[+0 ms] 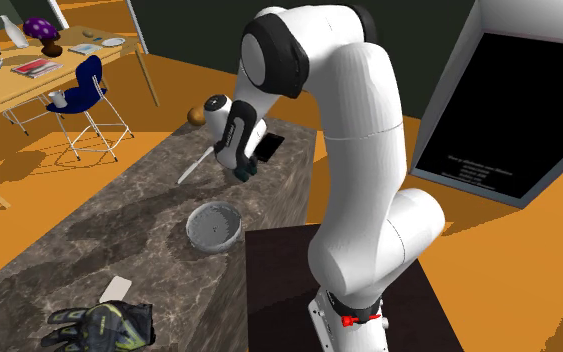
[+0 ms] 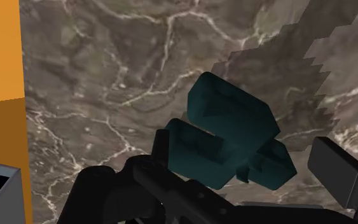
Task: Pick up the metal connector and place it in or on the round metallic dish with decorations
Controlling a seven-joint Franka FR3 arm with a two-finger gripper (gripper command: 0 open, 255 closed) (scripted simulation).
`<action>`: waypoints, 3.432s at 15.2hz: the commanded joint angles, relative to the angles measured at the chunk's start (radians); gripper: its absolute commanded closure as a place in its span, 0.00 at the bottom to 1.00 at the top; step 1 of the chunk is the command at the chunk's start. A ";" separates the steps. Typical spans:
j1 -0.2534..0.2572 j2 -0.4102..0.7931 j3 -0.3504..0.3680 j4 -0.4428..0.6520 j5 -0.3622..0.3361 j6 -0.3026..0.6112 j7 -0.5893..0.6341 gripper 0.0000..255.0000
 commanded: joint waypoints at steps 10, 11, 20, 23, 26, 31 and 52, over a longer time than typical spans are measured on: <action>0.016 0.061 -0.031 0.025 -0.033 0.045 0.028 0.00; 0.016 0.061 -0.031 0.025 -0.033 0.045 0.028 0.00; 0.016 0.061 -0.031 0.025 -0.034 0.046 0.028 1.00; 0.007 0.035 -0.018 0.016 -0.021 0.028 0.014 1.00; -0.008 -0.003 0.001 0.003 0.000 0.002 -0.009 1.00; -0.030 -0.065 0.031 -0.014 0.038 -0.043 -0.049 1.00; -0.617 0.229 0.515 0.049 0.437 0.166 -0.831 0.00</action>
